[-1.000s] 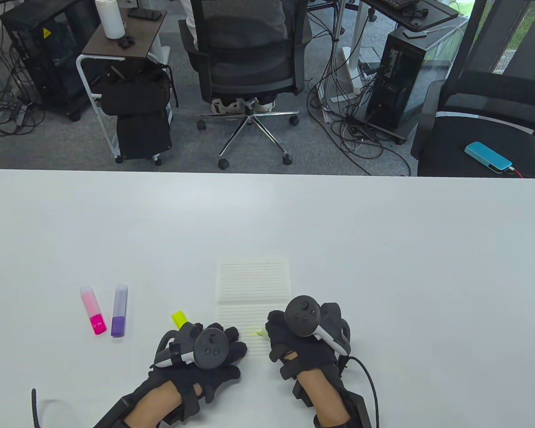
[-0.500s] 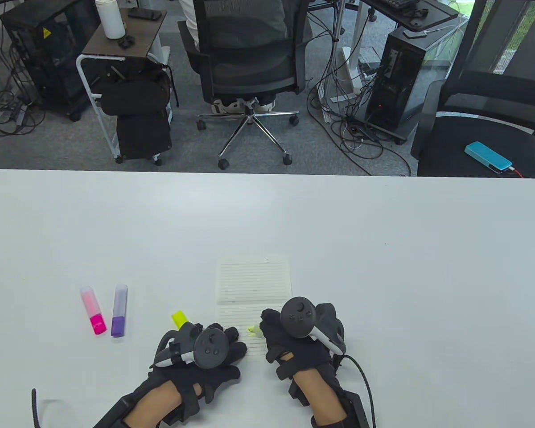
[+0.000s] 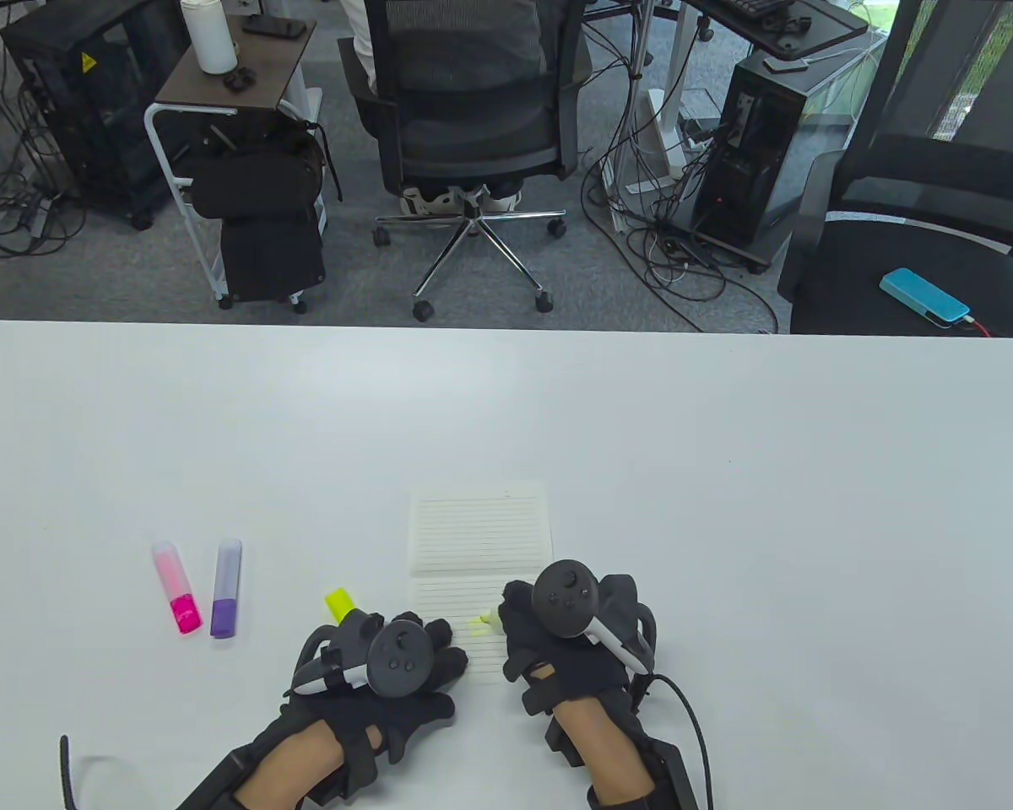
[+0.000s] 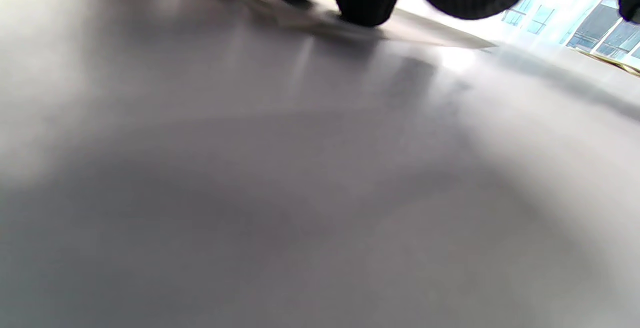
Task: Apply highlighter ink on paper
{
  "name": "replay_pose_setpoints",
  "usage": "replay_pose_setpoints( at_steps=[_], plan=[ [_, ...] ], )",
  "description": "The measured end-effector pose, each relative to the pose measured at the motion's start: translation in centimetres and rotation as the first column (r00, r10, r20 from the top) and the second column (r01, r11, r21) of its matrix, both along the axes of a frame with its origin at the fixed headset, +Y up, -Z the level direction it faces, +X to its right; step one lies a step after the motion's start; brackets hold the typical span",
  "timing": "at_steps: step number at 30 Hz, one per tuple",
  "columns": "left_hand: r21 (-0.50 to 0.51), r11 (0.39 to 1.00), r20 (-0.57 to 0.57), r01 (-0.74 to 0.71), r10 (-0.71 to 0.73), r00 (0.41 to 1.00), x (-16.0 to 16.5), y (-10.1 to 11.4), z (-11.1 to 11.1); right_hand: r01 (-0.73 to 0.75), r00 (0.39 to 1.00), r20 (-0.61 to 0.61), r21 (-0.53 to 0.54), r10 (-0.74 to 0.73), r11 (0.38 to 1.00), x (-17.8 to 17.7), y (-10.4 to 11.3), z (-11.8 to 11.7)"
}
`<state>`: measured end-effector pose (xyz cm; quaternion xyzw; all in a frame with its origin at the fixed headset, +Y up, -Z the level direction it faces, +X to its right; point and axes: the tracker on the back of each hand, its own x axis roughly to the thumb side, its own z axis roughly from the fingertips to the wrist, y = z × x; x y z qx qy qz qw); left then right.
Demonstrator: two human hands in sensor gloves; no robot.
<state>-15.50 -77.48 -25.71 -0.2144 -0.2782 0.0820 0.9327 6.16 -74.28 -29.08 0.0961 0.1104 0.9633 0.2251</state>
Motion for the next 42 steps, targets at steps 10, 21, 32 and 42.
replay_pose_setpoints(
  at_steps=[10, 21, 32, 42],
  plan=[
    [-0.002, 1.0, -0.001, 0.0, 0.0, 1.0, 0.01, -0.02, 0.0, 0.012, 0.999, 0.032, -0.016, -0.011, 1.0, -0.03, -0.11, 0.07],
    [-0.005, 1.0, 0.0, 0.0, 0.0, 1.0, 0.0, -0.03, 0.0, 0.007, 0.998, 0.06, -0.022, -0.005, 1.0, 0.18, -0.07, 0.18],
    [-0.005, 1.0, 0.0, 0.0, 0.0, 1.0, 0.0, -0.04, -0.02, 0.004, 0.999, 0.05, -0.03, -0.003, 1.0, 0.21, 0.08, 0.25],
    [-0.01, 1.0, 0.001, -0.002, 0.002, 1.0, -0.01, 0.0, -0.04, 0.01, 0.999, 0.04, -0.046, -0.008, 0.999, 0.02, -0.11, 0.23]
  ],
)
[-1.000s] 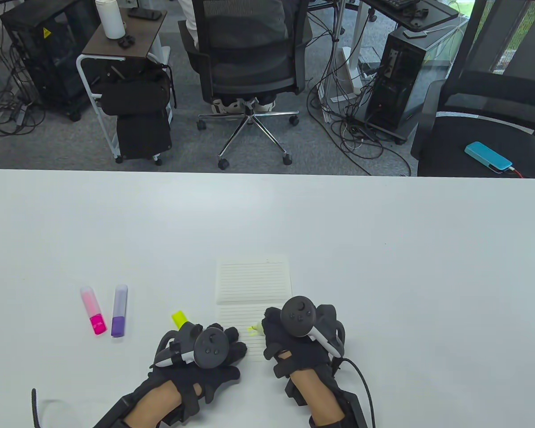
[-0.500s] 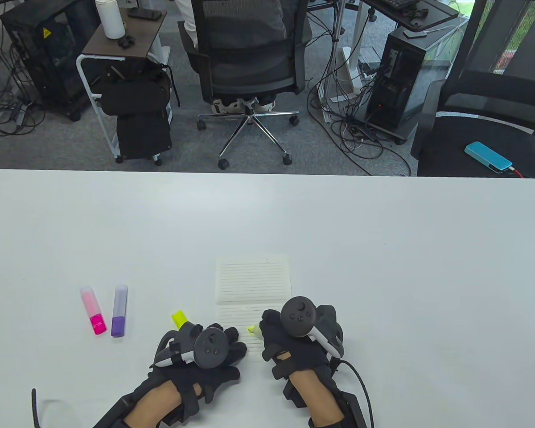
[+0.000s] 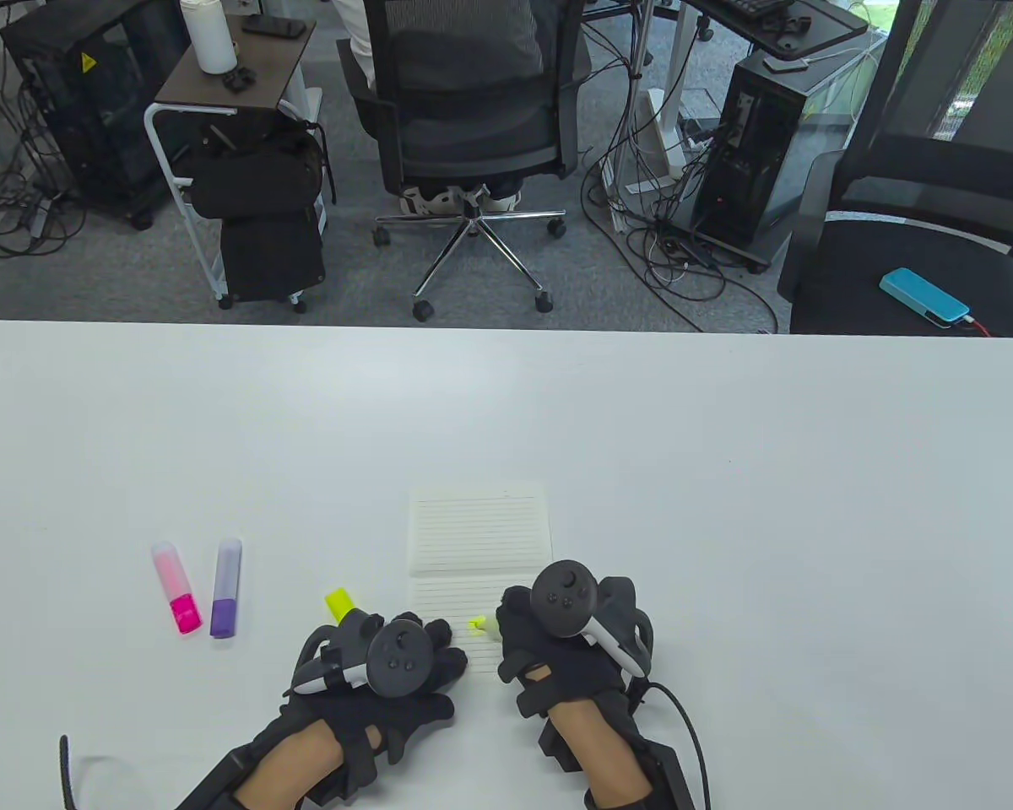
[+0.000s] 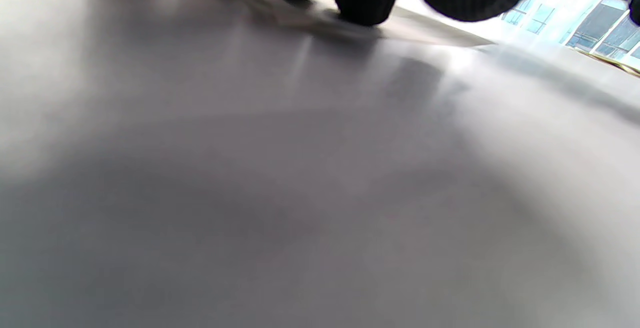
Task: Apply highlighter ink on paper
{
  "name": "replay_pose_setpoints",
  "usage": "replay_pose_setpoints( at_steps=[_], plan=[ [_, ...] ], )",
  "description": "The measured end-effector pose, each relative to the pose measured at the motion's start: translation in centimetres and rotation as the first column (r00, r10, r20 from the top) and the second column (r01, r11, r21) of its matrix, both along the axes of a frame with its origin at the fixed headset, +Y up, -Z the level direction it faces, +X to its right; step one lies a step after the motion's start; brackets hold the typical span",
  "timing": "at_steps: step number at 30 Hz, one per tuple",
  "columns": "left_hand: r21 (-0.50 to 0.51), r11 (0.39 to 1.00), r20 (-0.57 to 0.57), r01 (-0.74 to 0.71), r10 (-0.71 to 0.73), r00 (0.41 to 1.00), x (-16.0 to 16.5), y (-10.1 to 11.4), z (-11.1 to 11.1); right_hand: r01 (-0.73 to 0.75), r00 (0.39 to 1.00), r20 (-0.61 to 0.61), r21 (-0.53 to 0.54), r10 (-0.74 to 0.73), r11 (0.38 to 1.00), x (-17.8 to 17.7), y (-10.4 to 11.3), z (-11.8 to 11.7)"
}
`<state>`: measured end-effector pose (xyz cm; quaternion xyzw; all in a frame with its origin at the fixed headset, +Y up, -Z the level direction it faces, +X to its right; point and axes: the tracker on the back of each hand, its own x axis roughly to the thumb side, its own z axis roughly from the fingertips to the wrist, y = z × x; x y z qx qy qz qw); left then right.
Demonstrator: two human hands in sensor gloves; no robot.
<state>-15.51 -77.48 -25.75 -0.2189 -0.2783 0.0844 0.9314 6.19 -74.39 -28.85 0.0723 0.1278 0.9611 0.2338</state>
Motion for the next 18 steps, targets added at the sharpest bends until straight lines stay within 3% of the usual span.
replay_pose_setpoints(
  at_steps=[4, 11, 15, 18],
  plan=[
    [-0.002, 1.0, -0.002, -0.001, 0.001, 1.0, 0.02, 0.0, 0.03, 0.069, 0.997, -0.027, -0.012, -0.069, 0.998, -0.08, -0.17, 0.02],
    [-0.004, 1.0, -0.003, -0.001, 0.001, 1.0, 0.0, -0.01, -0.03, 0.003, 1.0, 0.001, -0.01, -0.003, 1.0, 0.2, 0.03, -0.04],
    [0.003, 1.0, -0.001, 0.006, -0.006, 1.0, 0.09, 0.01, 0.03, 0.107, 0.994, -0.035, -0.03, -0.108, 0.994, 0.25, -0.29, -0.17],
    [0.009, 1.0, 0.001, 0.017, -0.017, 1.0, 0.13, 0.05, 0.05, 0.077, 0.996, -0.048, -0.014, -0.077, 0.997, 0.1, -0.47, -0.25]
  ],
)
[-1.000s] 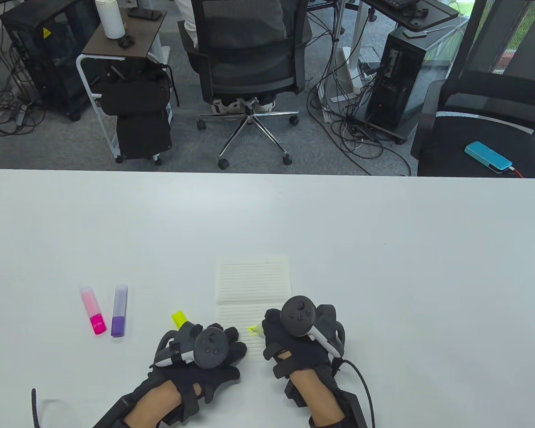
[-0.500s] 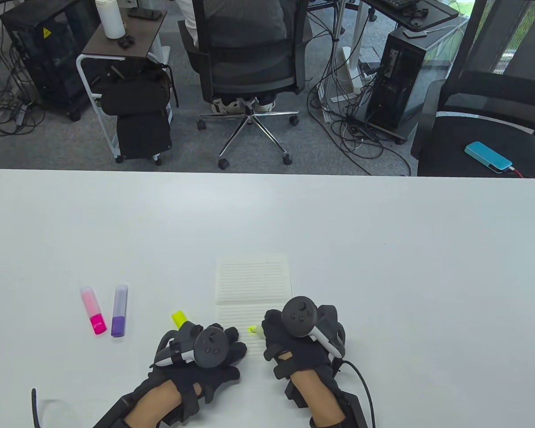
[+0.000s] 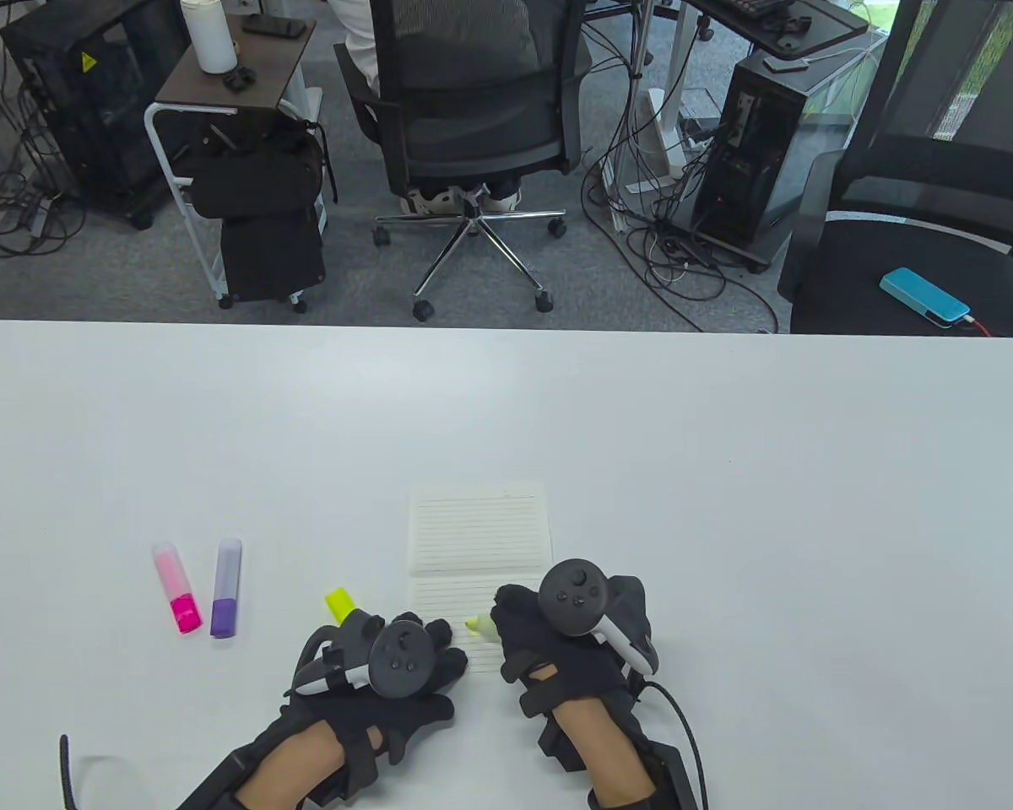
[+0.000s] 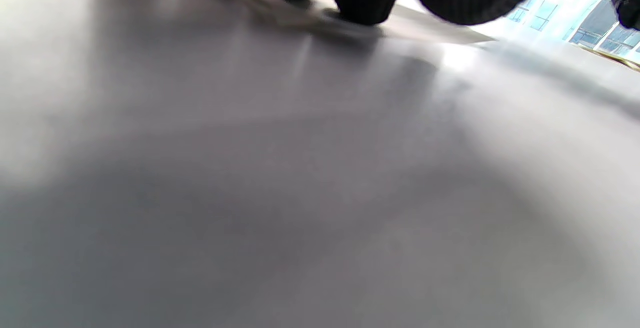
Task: Apply highlighter ink on paper
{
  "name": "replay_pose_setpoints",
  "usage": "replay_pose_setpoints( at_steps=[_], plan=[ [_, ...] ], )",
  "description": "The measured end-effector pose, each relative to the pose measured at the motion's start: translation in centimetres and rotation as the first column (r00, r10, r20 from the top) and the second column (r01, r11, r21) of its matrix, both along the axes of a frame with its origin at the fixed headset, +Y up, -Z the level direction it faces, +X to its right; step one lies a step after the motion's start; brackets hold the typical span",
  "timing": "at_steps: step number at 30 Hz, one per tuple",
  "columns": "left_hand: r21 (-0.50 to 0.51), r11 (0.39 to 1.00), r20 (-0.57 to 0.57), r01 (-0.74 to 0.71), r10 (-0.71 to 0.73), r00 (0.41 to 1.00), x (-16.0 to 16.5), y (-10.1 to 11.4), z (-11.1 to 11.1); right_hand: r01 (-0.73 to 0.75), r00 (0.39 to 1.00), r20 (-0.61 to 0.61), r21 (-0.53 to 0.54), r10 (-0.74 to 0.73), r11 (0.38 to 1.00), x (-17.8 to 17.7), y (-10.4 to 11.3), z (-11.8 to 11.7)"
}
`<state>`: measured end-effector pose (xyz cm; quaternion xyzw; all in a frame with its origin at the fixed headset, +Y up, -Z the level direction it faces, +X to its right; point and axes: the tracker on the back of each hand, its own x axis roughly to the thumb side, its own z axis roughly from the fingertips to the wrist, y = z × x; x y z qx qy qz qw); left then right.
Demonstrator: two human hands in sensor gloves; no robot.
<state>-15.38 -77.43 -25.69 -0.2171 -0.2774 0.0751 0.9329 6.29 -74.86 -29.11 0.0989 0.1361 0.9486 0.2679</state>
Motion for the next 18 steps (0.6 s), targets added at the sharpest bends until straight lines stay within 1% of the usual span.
replay_pose_setpoints(
  at_steps=[6, 9, 11, 15, 17, 18],
  plan=[
    [0.0, 1.0, -0.008, 0.014, -0.014, 1.0, 0.12, 0.09, 0.0, 0.013, 1.0, -0.008, 0.004, -0.013, 1.0, -0.06, -0.02, 0.14],
    [-0.006, 1.0, -0.013, 0.02, -0.02, 1.0, 0.15, 0.07, 0.0, -0.011, 1.0, -0.019, 0.017, 0.012, 1.0, -0.29, -0.04, 0.37],
    [-0.014, 1.0, -0.022, 0.014, -0.015, 1.0, 0.15, 0.02, 0.04, -0.07, 0.997, -0.009, 0.019, 0.07, 0.997, -0.28, 0.01, 0.48],
    [-0.015, 1.0, -0.027, 0.023, -0.023, 0.999, 0.2, 0.02, 0.12, -0.078, 0.997, 0.029, 0.014, 0.077, 0.997, 0.29, 0.24, 0.48],
    [-0.017, 1.0, -0.03, 0.024, -0.025, 0.999, 0.22, 0.03, 0.08, -0.053, 0.998, 0.017, 0.026, 0.052, 0.998, 0.33, 0.14, 0.43],
    [-0.017, 1.0, -0.034, 0.022, -0.022, 0.999, 0.24, 0.04, 0.07, -0.009, 1.0, 0.006, 0.023, 0.009, 1.0, 0.3, -0.03, 0.36]
  ],
)
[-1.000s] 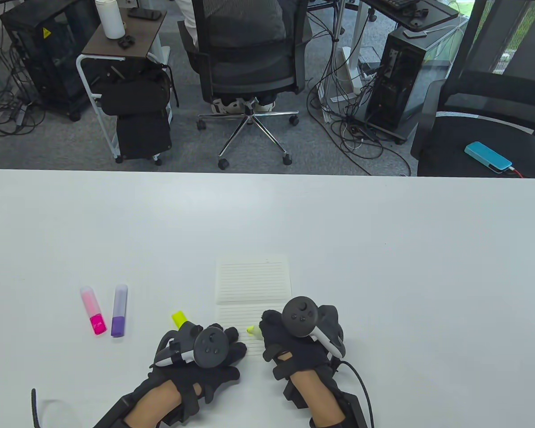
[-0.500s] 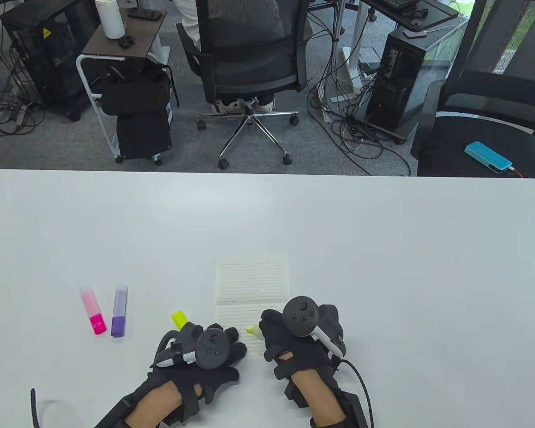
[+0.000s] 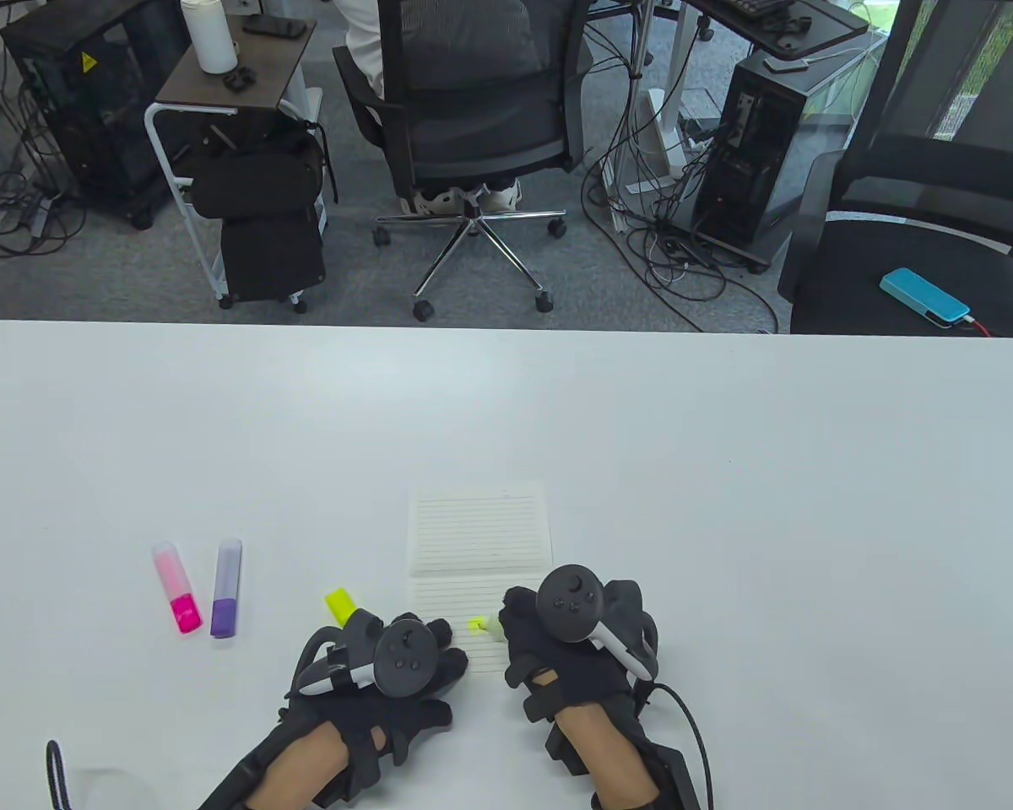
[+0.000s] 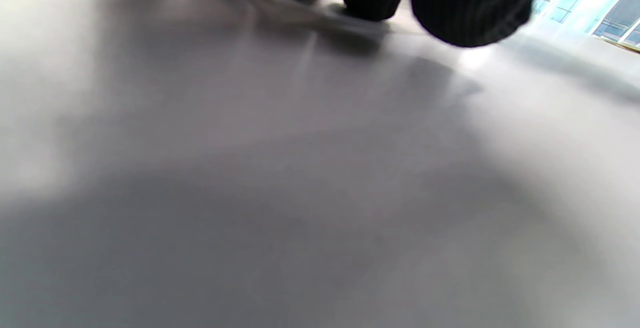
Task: Apply highlighter ink on paper
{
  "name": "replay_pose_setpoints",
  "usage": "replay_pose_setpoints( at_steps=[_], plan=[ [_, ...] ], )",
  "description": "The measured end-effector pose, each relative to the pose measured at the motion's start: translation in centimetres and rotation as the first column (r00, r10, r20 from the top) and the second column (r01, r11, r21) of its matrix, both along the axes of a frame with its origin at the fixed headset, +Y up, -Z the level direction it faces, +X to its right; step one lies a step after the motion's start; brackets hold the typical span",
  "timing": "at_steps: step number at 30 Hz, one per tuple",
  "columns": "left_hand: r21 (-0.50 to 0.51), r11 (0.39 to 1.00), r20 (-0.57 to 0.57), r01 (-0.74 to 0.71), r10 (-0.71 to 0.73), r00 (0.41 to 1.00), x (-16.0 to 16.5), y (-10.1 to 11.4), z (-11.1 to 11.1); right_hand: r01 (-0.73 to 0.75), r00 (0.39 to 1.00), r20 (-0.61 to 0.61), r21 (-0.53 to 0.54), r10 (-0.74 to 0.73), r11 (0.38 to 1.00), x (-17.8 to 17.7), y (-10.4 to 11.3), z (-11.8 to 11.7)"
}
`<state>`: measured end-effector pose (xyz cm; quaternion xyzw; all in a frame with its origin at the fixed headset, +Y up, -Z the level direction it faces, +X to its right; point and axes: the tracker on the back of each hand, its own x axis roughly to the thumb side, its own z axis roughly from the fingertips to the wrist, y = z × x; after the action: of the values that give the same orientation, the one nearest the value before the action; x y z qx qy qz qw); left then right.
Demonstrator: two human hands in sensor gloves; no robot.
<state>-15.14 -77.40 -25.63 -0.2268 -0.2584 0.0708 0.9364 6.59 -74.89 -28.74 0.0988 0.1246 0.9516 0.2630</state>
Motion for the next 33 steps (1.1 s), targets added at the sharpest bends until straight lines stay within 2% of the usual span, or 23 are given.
replay_pose_setpoints(
  at_steps=[1, 3, 7, 10, 12, 16, 20, 22, 26, 31, 33],
  plan=[
    [-0.001, 1.0, -0.002, -0.003, 0.003, 1.0, 0.0, -0.02, -0.01, 0.019, 1.0, 0.003, -0.012, -0.019, 1.0, -0.14, -0.11, 0.01],
    [-0.001, 1.0, -0.005, -0.003, 0.003, 1.0, -0.01, -0.03, -0.02, -0.062, 0.998, 0.015, -0.008, 0.062, 0.998, -0.26, -0.02, -0.04],
    [-0.006, 1.0, -0.013, -0.009, 0.009, 1.0, -0.03, -0.04, -0.07, -0.077, 0.996, 0.042, 0.01, 0.076, 0.997, 0.06, 0.32, -0.01],
    [-0.007, 1.0, -0.016, -0.013, 0.012, 1.0, -0.04, -0.05, -0.09, 0.002, 1.0, 0.004, 0.001, -0.002, 1.0, -0.16, 0.14, 0.03],
    [-0.007, 1.0, -0.016, -0.011, 0.011, 1.0, -0.03, -0.04, -0.09, -0.083, 0.996, 0.016, -0.009, 0.083, 0.996, -0.31, 0.23, 0.02],
    [-0.006, 1.0, -0.015, -0.008, 0.008, 1.0, -0.03, -0.03, -0.12, -0.094, 0.994, 0.056, 0.012, 0.093, 0.996, 0.11, 0.49, 0.16],
    [-0.008, 1.0, -0.014, -0.007, 0.007, 1.0, -0.02, -0.06, -0.13, -0.002, 1.0, -0.003, -0.031, 0.002, 1.0, -0.34, 0.07, 0.23],
    [-0.009, 1.0, -0.011, -0.003, 0.003, 1.0, -0.03, -0.08, -0.11, -0.072, 0.997, 0.004, -0.009, 0.072, 0.997, -0.56, 0.26, 0.28],
    [-0.011, 1.0, -0.011, -0.001, 0.001, 1.0, 0.0, -0.08, -0.11, -0.096, 0.994, 0.049, -0.007, 0.096, 0.995, -0.26, 0.63, 0.36],
    [-0.017, 1.0, -0.013, -0.005, 0.005, 1.0, -0.01, -0.11, -0.14, -0.016, 1.0, 0.011, -0.01, 0.016, 1.0, -0.45, 0.3, 0.28],
    [-0.018, 1.0, -0.013, -0.005, 0.004, 1.0, -0.02, -0.11, -0.14, -0.106, 0.994, 0.03, -0.005, 0.106, 0.994, -0.35, 0.52, 0.27]
  ],
)
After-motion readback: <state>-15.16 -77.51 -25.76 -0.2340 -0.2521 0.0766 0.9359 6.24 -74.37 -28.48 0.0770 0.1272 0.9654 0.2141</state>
